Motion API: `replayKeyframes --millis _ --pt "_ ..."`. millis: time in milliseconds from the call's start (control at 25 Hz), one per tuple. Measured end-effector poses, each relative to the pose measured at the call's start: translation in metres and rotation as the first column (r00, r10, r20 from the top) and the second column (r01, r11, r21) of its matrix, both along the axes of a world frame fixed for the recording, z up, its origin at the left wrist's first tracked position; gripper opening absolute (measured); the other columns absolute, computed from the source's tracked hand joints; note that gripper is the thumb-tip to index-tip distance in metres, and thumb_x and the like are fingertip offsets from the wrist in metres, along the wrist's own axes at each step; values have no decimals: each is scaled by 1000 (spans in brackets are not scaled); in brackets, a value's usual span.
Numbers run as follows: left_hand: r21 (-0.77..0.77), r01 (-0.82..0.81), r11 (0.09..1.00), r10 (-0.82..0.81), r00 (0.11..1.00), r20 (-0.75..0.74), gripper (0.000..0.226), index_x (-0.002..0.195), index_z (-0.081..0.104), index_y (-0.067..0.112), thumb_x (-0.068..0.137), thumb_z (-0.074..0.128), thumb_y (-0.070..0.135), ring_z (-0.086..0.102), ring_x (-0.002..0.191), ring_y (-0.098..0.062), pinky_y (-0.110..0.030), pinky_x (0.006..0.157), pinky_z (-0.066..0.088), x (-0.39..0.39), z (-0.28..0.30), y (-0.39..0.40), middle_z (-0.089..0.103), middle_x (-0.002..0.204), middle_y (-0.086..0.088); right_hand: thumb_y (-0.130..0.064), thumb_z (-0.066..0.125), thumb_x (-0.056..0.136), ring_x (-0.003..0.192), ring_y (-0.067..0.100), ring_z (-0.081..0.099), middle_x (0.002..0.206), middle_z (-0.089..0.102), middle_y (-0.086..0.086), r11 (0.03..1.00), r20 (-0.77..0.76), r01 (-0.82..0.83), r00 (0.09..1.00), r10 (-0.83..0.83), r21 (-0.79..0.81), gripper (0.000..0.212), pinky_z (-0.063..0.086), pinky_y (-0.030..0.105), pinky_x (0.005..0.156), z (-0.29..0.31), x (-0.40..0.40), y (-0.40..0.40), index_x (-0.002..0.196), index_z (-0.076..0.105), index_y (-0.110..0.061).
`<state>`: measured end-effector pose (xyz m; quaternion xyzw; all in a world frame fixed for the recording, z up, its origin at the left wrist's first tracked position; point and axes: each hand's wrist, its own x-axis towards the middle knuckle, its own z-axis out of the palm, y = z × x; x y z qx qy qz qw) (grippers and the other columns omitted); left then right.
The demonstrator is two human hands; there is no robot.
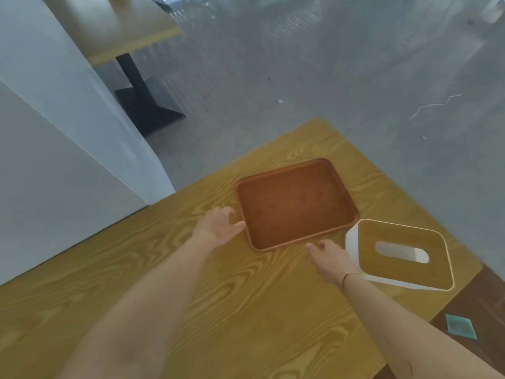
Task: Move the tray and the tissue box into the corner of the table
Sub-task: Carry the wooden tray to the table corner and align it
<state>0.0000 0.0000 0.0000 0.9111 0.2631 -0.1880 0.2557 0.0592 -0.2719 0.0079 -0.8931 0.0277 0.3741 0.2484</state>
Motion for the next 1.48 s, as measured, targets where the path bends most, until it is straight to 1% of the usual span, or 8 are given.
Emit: replayKeyframes --millis 280,360,480,720,1000,1160,1280,1480 --pt "80 -209 975 211 977 -24 76 139 47 14 86 52 69 54 124 -29 -50 100 46 43 -24 4 56 137 -8 -47 53 97 107 43 66 123 64 23 872 -13 483 875 -483 79 66 53 59 96 -48 28 19 141 35 -2" --pt "74 -237 969 237 971 -3 69 134 48 12 88 57 62 58 118 -29 -49 97 48 52 -27 3 59 131 -8 -44 56 95 91 39 71 104 66 19 783 -12 617 786 -618 86 52 58 58 88 -54 38 26 126 38 -5" --pt "73 -273 959 272 962 31 53 126 49 10 91 65 46 62 110 -30 -46 91 52 62 -30 -3 63 124 -9 -28 55 96 69 34 72 77 60 13 639 -39 764 644 -764 85 43 62 56 77 -57 49 34 130 35 -9" --pt "-27 -332 943 333 939 85 30 122 45 7 98 59 19 61 102 -29 -35 74 43 63 -32 -6 61 119 -11 -7 52 92 67 30 74 81 66 14 591 -67 794 603 -795 140 36 63 51 75 -65 54 32 124 37 -11" --pt "-135 -368 920 390 892 227 14 107 44 8 97 53 5 50 75 -16 -30 64 40 39 -13 -5 52 107 -10 -1 59 92 60 23 73 101 68 21 615 -114 746 655 -747 257 49 56 31 46 -44 35 28 129 29 -14" --pt "-150 -410 900 436 860 264 14 108 44 9 97 52 4 48 73 -12 -28 62 39 8 7 -7 52 107 -9 7 66 86 84 34 74 116 66 26 587 -180 737 662 -728 336 67 62 41 63 -21 19 23 143 33 -3" --pt "-190 -447 874 486 819 306 18 112 45 9 97 51 3 53 80 -17 -28 64 41 -20 29 -11 54 109 -10 11 68 82 79 32 75 111 68 26 586 -210 696 700 -683 415 60 58 36 57 3 8 16 135 42 3" --pt "-177 -501 847 528 762 374 14 108 44 12 98 50 5 58 89 -26 -40 73 47 -78 80 -22 57 105 -10 10 68 84 58 21 76 95 68 19 578 -229 612 767 -600 540 46 56 31 48 49 -19 -1 110 36 -10"
